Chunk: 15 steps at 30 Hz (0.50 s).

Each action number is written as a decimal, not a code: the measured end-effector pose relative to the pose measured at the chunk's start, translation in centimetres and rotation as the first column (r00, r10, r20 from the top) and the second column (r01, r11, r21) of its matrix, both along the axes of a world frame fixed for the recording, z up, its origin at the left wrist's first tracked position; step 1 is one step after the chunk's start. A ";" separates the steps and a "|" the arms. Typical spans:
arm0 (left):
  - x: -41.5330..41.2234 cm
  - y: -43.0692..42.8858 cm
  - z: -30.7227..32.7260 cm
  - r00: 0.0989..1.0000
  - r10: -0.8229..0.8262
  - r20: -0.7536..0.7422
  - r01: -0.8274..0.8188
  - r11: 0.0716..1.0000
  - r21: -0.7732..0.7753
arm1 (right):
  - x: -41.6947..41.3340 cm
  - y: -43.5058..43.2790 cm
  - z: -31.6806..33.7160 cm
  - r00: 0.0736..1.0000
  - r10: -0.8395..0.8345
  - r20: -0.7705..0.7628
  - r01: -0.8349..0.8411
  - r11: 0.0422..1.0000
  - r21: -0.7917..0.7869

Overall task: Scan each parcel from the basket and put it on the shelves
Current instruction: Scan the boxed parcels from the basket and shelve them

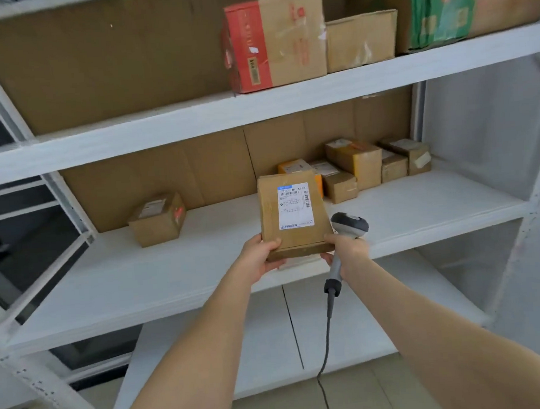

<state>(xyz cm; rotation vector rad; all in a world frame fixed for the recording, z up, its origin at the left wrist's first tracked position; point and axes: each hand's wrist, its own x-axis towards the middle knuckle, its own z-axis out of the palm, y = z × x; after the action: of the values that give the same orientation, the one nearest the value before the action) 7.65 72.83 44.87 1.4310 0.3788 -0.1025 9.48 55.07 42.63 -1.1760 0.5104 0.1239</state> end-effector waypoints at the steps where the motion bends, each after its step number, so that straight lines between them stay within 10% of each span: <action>1: 1.2 1.3 0.0 1.000 0.026 0.016 -0.026 1.000 -0.014 | 1.2 1.2 0.1 1.000 0.010 0.001 -0.010 1.000 0.009; 15: 17.8 6.2 -2.4 0.935 0.355 -0.012 -0.355 0.932 -0.076 | 15.6 5.8 1.4 0.996 0.088 0.017 -0.089 0.985 0.146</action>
<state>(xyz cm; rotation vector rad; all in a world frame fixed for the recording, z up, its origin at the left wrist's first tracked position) 25.43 79.02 42.43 1.2655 0.6202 0.1777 25.09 60.90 44.05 -1.0549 0.4324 0.2279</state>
